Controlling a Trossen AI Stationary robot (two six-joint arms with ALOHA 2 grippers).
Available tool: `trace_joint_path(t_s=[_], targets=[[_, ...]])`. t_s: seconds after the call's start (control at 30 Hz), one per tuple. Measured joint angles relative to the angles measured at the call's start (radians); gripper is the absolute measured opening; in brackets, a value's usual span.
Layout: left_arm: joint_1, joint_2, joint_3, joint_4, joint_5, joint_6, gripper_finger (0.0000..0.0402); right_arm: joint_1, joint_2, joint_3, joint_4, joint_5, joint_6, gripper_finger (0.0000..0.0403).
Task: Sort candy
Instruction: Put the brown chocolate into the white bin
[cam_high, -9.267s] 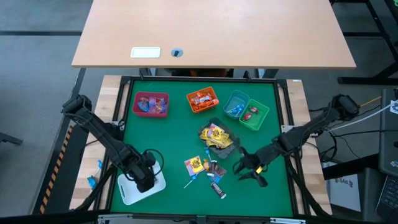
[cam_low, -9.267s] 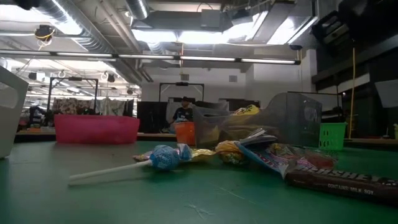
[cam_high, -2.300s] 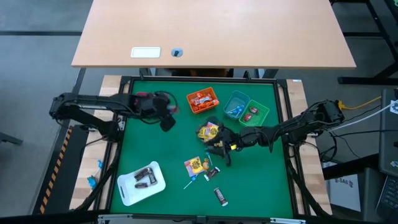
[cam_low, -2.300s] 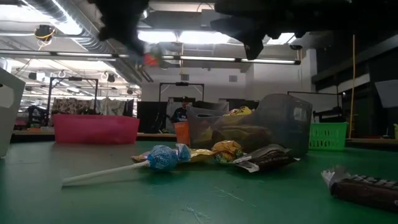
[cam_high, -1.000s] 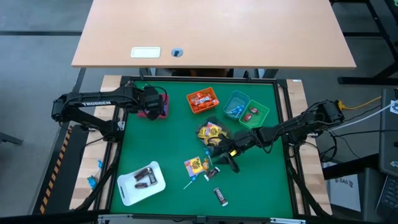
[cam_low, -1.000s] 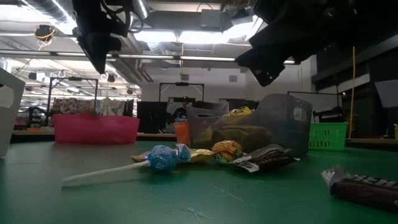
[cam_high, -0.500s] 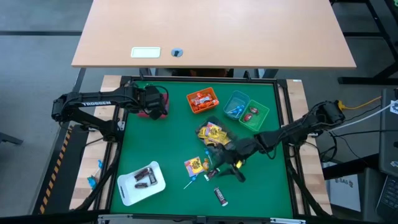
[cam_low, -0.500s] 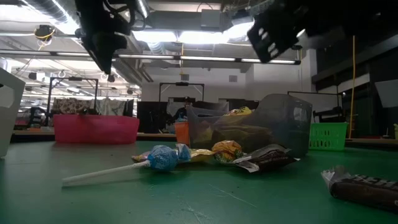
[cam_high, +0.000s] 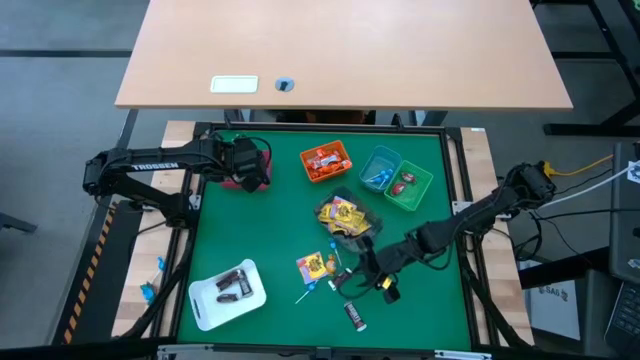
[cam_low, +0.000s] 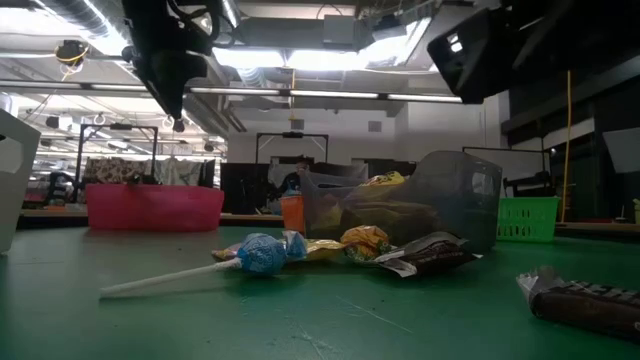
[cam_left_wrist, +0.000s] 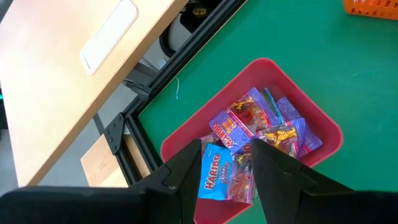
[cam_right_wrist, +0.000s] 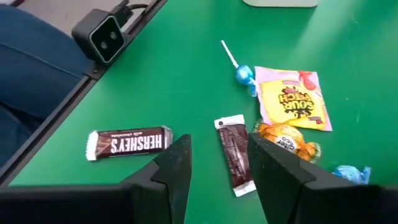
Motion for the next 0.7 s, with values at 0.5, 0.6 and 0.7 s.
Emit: trace_joint_path(t_s=[0.5, 0.6, 0.7], targets=[[0.000, 0.000, 0.000, 0.000, 0.000, 0.000, 0.0128, -0.010, 0.070, 0.000, 0.049, 0.026, 0.022, 0.0266], [0.000, 0.000, 0.000, 0.000, 0.013, 0.000, 0.0128, -0.010, 0.071, 0.000, 0.046, 0.052, 0.021, 0.0272], [0.000, 0.000, 0.000, 0.001, 0.057, 0.000, 0.0128, -0.008, 0.071, 0.000, 0.042, 0.101, 0.021, 0.0273]])
